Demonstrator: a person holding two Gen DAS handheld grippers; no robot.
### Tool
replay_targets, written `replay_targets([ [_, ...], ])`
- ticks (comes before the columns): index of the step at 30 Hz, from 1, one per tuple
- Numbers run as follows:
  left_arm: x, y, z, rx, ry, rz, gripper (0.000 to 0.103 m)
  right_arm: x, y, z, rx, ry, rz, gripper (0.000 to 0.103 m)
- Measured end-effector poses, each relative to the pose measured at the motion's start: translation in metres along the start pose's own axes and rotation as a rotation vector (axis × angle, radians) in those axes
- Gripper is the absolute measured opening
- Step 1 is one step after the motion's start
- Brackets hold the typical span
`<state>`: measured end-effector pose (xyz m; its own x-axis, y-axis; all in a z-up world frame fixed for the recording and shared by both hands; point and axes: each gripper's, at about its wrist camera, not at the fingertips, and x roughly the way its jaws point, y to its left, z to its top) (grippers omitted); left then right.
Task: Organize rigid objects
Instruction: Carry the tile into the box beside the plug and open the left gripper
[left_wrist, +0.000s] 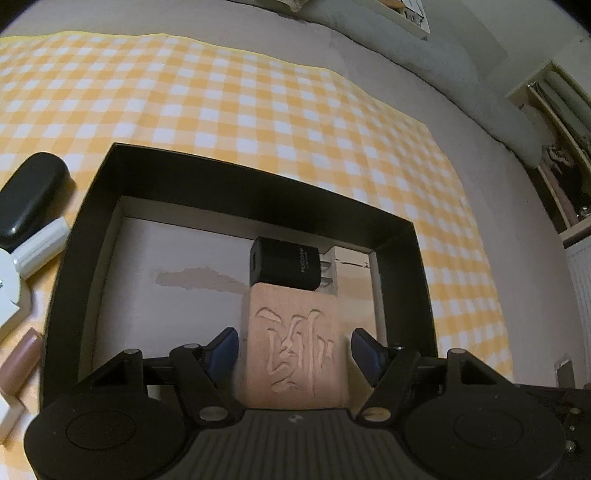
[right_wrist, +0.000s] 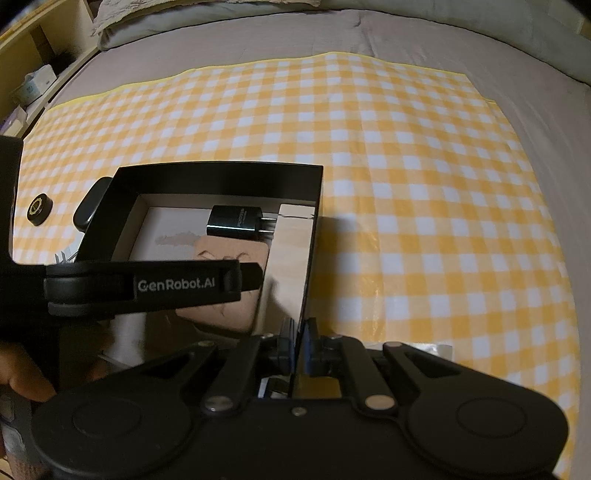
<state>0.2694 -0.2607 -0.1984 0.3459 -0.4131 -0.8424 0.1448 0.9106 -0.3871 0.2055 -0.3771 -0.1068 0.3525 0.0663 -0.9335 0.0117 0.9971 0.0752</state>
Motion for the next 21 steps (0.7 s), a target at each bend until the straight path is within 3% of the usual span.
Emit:
replay_targets([
  [5,-0.004,0.002,0.002,0.023,0.013,0.012,0.067,0.000,0.000,0.000,-0.001,-0.001,-0.001,0.006],
  [7,-0.005,0.005,0.003,0.011,0.015,-0.003,0.061,0.000,0.000,0.000,0.000,-0.001,-0.001,0.006],
  [10,-0.003,0.004,0.004,0.002,0.022,-0.030,0.061,0.001,0.000,0.000,-0.001,-0.001,-0.001,0.006],
  [17,-0.006,0.002,0.003,0.016,0.021,-0.037,0.061,0.001,0.000,0.000,0.000,-0.002,0.001,0.006],
  [21,-0.013,-0.002,0.006,0.039,0.003,-0.036,0.069,0.001,0.001,0.002,0.001,-0.002,0.000,0.006],
])
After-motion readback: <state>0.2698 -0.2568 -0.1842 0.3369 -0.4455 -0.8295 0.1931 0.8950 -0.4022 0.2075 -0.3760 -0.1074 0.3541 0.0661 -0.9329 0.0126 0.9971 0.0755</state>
